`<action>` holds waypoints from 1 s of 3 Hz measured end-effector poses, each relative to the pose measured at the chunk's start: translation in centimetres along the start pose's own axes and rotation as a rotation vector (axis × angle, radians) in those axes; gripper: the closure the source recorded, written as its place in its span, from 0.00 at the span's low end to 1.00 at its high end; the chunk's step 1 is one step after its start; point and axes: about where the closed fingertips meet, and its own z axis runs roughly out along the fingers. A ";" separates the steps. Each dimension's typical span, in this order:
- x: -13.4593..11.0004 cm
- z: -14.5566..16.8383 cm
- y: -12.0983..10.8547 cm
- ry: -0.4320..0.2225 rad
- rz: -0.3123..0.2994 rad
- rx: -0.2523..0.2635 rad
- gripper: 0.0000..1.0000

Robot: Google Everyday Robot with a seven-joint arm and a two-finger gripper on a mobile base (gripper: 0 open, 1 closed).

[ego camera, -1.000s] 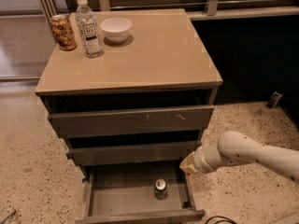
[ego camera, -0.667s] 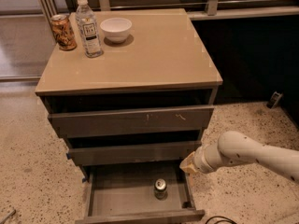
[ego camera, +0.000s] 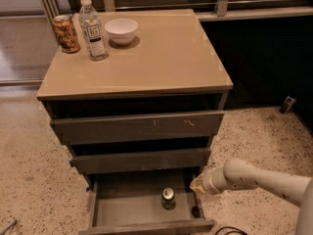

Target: Pick green can from bottom drawer and place on counter

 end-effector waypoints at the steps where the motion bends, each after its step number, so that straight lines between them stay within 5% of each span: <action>1: 4.0 6.4 -0.7 -0.016 0.018 -0.023 1.00; 3: 6.3 10.1 1.5 -0.024 0.058 -0.066 0.96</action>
Offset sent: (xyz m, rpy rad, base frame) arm 0.0071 -0.0007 -0.0602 0.0194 0.0113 -0.0015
